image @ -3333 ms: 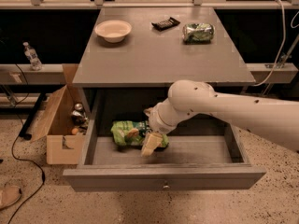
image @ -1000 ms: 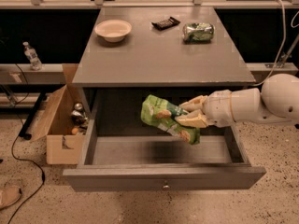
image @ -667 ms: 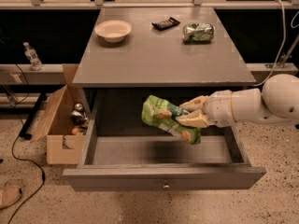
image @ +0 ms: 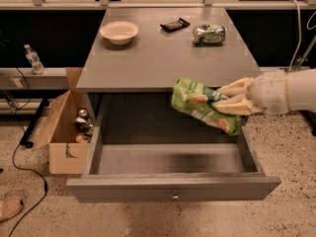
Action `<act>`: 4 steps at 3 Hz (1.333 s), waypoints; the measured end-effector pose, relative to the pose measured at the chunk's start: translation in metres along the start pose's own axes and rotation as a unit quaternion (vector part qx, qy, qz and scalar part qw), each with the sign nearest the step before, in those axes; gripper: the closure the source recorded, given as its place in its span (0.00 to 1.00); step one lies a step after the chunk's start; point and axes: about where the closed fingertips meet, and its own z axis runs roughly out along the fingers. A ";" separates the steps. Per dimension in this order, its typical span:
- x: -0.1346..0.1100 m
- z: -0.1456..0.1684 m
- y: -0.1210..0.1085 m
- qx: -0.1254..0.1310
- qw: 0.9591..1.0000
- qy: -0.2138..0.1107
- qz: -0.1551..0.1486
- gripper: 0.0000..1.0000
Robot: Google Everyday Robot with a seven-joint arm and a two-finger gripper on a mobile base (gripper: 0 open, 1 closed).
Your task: Pick green rice chip bag from top drawer and place on counter
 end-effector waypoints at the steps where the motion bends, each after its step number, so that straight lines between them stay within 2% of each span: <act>1: -0.024 -0.049 -0.054 0.042 0.999 0.004 -0.021 1.00; 2: -0.039 -0.071 -0.094 0.074 0.997 0.006 -0.031 1.00; 3: -0.039 -0.071 -0.094 0.074 0.997 0.006 -0.031 1.00; 4: -0.035 -0.063 -0.116 0.092 0.995 0.006 -0.030 1.00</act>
Offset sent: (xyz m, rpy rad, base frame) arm 0.0775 -0.0848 0.1237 -0.0352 -0.1620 -0.1446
